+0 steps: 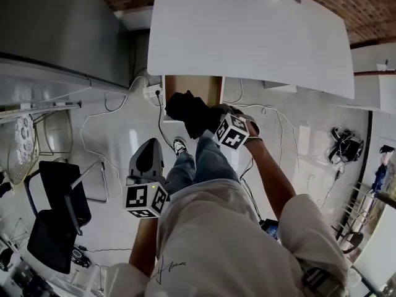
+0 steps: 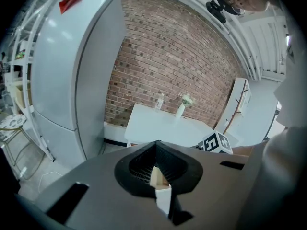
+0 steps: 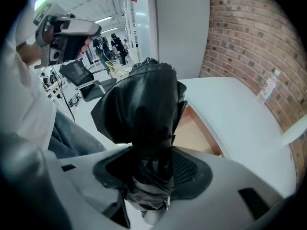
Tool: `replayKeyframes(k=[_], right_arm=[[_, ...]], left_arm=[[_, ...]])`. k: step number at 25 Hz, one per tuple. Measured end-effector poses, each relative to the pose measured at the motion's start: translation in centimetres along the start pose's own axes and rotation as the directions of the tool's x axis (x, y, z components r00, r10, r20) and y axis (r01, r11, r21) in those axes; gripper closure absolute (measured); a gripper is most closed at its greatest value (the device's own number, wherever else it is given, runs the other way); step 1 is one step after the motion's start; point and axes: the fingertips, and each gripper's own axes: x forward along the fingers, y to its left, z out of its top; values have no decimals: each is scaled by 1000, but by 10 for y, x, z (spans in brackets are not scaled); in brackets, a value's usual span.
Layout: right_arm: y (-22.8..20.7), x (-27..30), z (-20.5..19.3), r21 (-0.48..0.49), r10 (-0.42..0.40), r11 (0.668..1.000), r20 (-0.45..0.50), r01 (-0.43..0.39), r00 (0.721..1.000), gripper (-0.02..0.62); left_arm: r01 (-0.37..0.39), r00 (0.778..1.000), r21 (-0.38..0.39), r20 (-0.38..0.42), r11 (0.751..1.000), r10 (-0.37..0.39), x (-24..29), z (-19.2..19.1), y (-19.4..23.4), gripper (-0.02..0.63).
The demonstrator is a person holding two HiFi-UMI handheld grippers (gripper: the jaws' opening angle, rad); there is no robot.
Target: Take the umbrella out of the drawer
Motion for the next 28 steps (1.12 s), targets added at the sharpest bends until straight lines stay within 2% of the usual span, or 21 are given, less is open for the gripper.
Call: replayKeyframes(k=[4, 14, 22, 28], right_arm=[[4, -15, 4, 14, -30, 999, 18, 30, 999, 360], [12, -54, 14, 77, -91, 993, 79, 85, 993, 360], [18, -78, 21, 100, -136, 987, 120, 124, 983, 360], [23, -101, 28, 159, -174, 976, 175, 146, 969, 360]], left_arm=[[17, 1000, 20, 9, 1000, -17, -5, 7, -3, 589], [41, 998, 8, 45, 999, -41, -19, 20, -10, 589], [68, 995, 18, 78, 998, -69, -31, 29, -17, 589], [85, 991, 21, 102, 996, -87, -38, 36, -21, 589]])
